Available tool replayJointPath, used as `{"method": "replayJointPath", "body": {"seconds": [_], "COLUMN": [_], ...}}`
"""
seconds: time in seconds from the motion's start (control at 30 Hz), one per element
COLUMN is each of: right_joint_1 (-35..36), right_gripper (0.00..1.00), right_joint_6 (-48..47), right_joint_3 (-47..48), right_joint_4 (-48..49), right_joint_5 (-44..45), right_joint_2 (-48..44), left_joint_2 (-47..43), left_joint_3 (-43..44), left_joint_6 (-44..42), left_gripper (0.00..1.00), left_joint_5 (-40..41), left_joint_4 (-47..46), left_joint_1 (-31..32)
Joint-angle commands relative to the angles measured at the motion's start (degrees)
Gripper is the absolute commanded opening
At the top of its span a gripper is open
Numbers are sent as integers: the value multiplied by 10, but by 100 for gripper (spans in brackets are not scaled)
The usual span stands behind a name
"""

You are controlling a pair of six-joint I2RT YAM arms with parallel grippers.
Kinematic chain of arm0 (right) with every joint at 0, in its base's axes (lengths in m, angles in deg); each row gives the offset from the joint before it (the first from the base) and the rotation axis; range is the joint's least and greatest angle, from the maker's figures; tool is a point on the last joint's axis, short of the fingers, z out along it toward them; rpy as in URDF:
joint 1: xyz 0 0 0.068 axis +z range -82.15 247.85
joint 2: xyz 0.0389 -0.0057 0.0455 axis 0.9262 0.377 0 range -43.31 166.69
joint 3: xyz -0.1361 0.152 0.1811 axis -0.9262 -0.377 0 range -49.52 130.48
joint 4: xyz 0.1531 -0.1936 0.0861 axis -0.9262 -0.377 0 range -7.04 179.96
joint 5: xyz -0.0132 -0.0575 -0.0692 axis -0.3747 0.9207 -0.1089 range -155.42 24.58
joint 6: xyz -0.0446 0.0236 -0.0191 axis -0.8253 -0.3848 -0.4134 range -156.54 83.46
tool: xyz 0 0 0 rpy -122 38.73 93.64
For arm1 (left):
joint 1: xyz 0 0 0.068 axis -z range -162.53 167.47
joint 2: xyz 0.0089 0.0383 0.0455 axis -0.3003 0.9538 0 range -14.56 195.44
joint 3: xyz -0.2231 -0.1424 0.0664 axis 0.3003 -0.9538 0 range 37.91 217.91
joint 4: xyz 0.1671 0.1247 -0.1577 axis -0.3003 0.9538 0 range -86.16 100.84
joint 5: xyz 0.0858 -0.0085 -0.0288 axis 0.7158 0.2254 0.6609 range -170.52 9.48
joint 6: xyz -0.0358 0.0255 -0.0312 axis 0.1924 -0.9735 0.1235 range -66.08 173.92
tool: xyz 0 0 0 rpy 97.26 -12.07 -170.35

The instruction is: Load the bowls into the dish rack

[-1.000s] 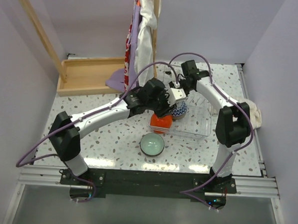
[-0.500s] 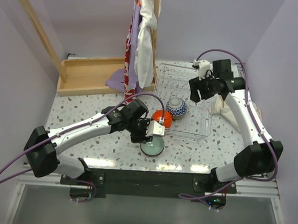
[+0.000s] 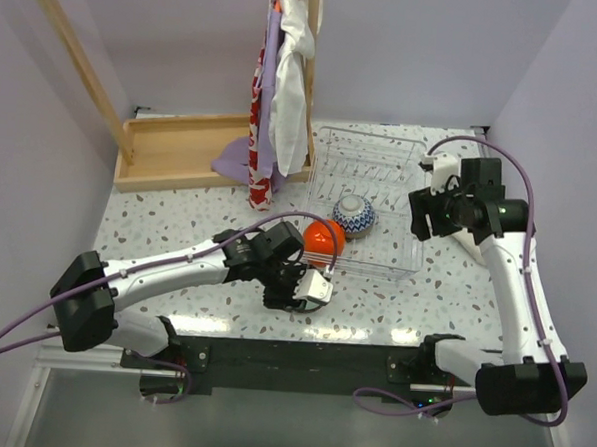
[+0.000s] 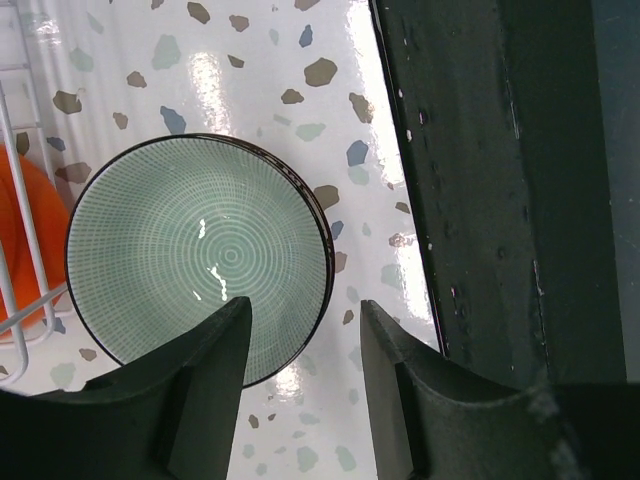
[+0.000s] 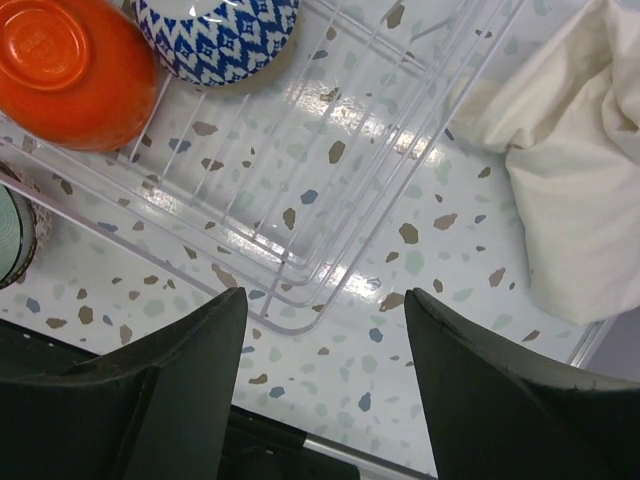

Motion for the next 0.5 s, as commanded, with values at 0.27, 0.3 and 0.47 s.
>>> {"method": "replayJointPath", "body": {"seconds": [0.27, 0.3, 0.47], "right_joint_1": [-19, -19, -19], "right_gripper": [68, 68, 68], "right_joint_6": [-2, -3, -5], "right_joint_3": [-34, -34, -37], "right_joint_4": [-18, -18, -15], "right_joint_5": [-3, -5, -8], "right_joint_2": [-54, -54, -56], "left_joint_2": [56, 58, 78], "left_joint_3": [29, 30, 38], "left_joint_6": [34, 35, 38], "left_gripper": [48, 48, 45], "left_joint_5": [-22, -24, -14], "left_joint_4": [-47, -47, -53], "left_joint_1": [13, 13, 14]}}
